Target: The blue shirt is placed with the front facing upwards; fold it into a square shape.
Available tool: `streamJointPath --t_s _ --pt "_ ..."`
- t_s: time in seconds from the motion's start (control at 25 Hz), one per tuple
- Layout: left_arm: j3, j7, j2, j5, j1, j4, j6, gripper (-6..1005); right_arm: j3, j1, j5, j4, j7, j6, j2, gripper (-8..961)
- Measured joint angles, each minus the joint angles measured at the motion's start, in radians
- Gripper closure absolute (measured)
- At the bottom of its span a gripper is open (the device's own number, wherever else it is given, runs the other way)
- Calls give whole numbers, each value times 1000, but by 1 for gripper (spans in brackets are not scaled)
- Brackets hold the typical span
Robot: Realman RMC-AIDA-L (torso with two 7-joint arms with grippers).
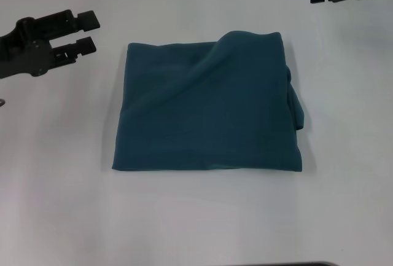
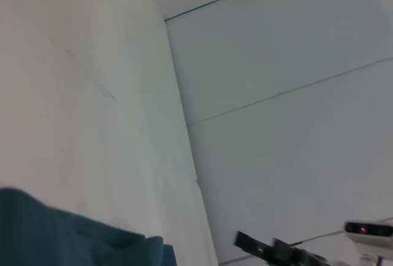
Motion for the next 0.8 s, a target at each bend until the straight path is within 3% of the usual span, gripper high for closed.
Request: streamJointPath --t_s 0.12,0.4,0.68,0.8 --pt "19 88 1 4 -11 0 -10 292 10 -45 58 -5 -126 -42 8 7" --pt "170 219 12 32 -47 -2 -184 292 13 -205 115 -7 -489 -98 49 10" --pt "256 351 -44 35 -60 3 -400 293 65 -302 116 -5 -607 -103 96 11" --pt "306 348 -50 43 -61 13 -480 293 77 -322 116 -5 -606 -115 100 11"
